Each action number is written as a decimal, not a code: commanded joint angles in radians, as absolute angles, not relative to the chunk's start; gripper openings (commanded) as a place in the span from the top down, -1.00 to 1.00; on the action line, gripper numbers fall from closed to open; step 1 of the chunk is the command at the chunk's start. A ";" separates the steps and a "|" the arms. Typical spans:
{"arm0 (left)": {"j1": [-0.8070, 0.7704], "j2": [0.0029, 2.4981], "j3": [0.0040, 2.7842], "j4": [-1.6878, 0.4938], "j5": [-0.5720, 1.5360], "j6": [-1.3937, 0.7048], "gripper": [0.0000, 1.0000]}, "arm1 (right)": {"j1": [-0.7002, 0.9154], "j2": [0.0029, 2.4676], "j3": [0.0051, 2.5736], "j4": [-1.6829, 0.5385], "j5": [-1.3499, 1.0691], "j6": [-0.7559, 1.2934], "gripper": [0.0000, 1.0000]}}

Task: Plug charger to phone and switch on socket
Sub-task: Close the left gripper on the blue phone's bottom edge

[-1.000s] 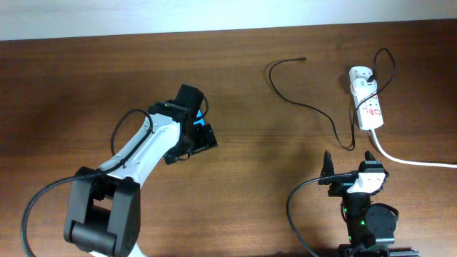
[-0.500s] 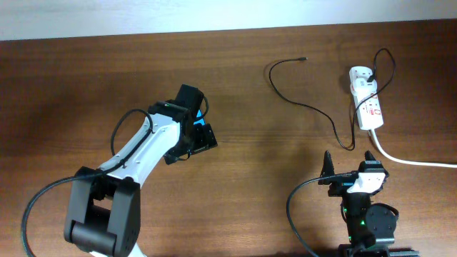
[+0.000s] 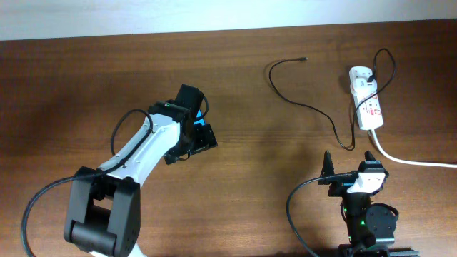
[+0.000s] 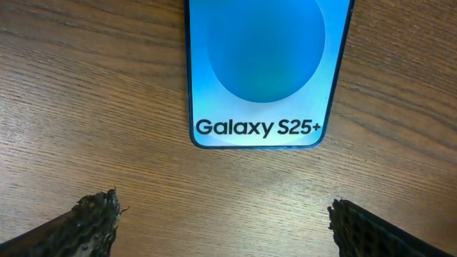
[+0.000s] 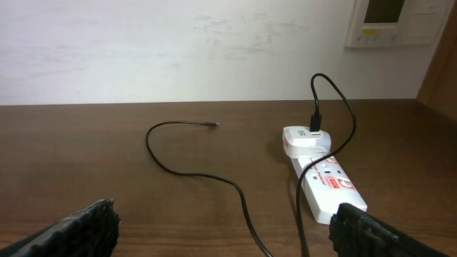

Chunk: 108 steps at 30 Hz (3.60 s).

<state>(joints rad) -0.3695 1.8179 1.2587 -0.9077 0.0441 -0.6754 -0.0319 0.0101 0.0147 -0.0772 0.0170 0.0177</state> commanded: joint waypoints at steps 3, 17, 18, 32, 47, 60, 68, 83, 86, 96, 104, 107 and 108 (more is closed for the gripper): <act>-0.371 1.824 1.280 -0.906 0.036 -0.688 -0.98 | -0.031 0.004 0.006 -0.080 0.014 0.012 -0.96; -0.371 1.824 1.308 -0.942 0.037 -0.680 -0.98 | -0.031 0.004 0.006 -0.080 0.014 0.012 -0.96; -0.370 1.824 1.325 -0.958 0.036 -0.680 -0.98 | -0.031 0.004 0.006 -0.080 0.014 0.012 -0.96; -0.323 1.824 1.399 -0.951 -0.002 -0.687 -0.98 | -0.031 0.004 0.006 -0.080 0.014 0.012 -0.96; -0.311 1.824 1.399 -0.956 -0.001 -0.680 -0.98 | -0.031 0.004 0.006 -0.080 0.014 0.012 -0.96; -0.311 1.825 1.399 -0.905 -0.009 -0.688 -0.98 | -0.031 0.004 0.006 -0.080 0.014 0.012 -0.96; -0.311 1.953 1.468 -0.824 -0.035 -0.627 -0.99 | -0.031 0.004 0.006 -0.080 0.014 0.012 -0.96; -0.303 2.178 1.624 -0.914 -0.041 -0.571 -0.98 | -0.031 0.004 0.006 -0.080 0.014 0.012 -0.96; -0.304 2.209 1.624 -0.893 0.001 -0.570 -0.98 | -0.031 0.004 0.006 -0.080 0.014 0.012 -0.97; -0.305 2.218 1.618 -0.902 -0.007 -0.571 -0.84 | -0.031 0.004 0.006 -0.080 0.014 0.012 -0.96; -0.310 2.220 1.618 -0.961 0.006 -0.590 -0.87 | -0.031 0.004 0.006 -0.080 0.014 0.012 -0.96; -0.311 2.220 1.618 -0.982 0.005 -0.590 -0.99 | -0.031 0.004 0.006 -0.080 0.014 0.012 -0.96; -0.311 2.220 1.618 -0.984 0.005 -0.590 -0.99 | -0.031 0.004 0.006 -0.080 0.014 0.012 -0.96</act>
